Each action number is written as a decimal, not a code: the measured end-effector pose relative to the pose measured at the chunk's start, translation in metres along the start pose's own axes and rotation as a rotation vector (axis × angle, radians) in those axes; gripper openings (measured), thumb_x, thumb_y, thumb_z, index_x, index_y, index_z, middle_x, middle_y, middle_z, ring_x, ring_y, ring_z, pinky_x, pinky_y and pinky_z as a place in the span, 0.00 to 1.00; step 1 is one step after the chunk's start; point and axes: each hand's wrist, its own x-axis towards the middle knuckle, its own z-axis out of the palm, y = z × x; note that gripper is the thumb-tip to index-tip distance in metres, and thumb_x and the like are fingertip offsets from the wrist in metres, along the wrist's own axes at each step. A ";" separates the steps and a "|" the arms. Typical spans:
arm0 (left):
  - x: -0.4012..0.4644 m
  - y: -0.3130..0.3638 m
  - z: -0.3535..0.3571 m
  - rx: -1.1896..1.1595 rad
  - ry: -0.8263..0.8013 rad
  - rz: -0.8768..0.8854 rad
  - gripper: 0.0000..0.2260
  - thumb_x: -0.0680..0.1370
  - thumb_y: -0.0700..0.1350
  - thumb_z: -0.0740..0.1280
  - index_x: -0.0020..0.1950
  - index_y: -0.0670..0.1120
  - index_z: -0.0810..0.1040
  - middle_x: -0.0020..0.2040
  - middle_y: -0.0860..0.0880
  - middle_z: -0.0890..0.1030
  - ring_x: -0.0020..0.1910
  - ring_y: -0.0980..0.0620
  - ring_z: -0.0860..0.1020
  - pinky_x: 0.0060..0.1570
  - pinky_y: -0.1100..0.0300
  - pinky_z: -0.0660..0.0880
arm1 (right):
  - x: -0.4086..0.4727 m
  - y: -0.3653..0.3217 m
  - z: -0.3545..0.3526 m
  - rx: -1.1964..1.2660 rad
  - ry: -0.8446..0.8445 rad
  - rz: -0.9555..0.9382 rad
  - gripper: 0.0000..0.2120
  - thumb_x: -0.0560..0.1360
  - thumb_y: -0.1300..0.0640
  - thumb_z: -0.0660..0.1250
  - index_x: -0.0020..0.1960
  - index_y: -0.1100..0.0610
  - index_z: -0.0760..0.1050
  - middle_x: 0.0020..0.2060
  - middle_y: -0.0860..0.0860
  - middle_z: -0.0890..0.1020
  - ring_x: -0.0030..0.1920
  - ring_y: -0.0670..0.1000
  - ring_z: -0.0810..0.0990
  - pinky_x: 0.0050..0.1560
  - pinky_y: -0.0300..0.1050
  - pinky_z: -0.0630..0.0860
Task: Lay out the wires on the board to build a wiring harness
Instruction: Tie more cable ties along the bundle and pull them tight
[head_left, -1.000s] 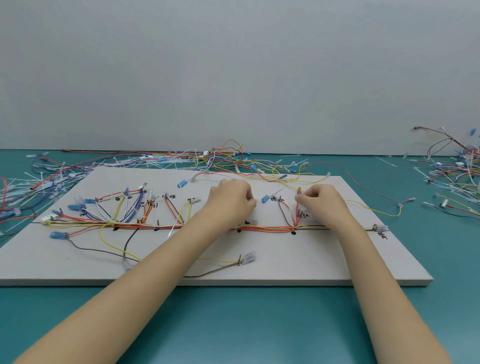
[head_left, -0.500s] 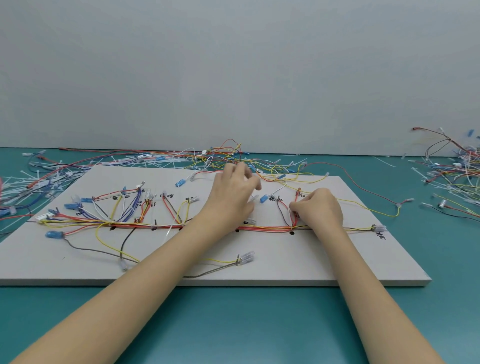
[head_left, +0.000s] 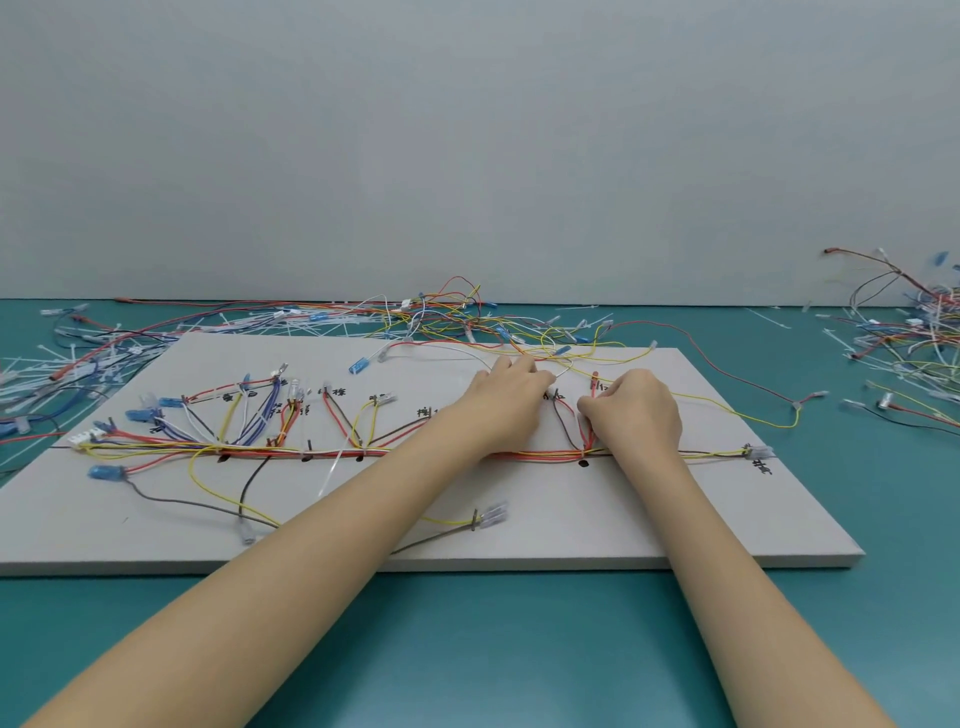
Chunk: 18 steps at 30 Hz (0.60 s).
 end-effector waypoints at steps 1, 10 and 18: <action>0.002 -0.001 0.002 -0.012 -0.021 -0.002 0.21 0.79 0.36 0.54 0.72 0.49 0.66 0.66 0.45 0.67 0.65 0.43 0.63 0.59 0.48 0.65 | -0.001 -0.001 0.000 0.013 0.009 0.012 0.08 0.65 0.55 0.68 0.41 0.59 0.80 0.38 0.55 0.82 0.44 0.59 0.79 0.37 0.42 0.72; 0.026 -0.002 0.005 -0.080 0.085 0.002 0.11 0.81 0.37 0.60 0.60 0.47 0.76 0.59 0.44 0.72 0.61 0.44 0.70 0.56 0.51 0.73 | -0.003 -0.001 -0.006 0.230 0.067 -0.030 0.05 0.64 0.56 0.72 0.34 0.58 0.80 0.31 0.53 0.82 0.37 0.56 0.79 0.32 0.41 0.68; 0.038 -0.010 0.009 -0.189 0.005 -0.107 0.13 0.81 0.41 0.58 0.66 0.45 0.72 0.66 0.43 0.69 0.67 0.44 0.67 0.66 0.49 0.67 | -0.004 -0.006 -0.015 0.682 -0.038 -0.008 0.07 0.68 0.62 0.68 0.46 0.58 0.80 0.31 0.53 0.83 0.34 0.51 0.79 0.46 0.48 0.78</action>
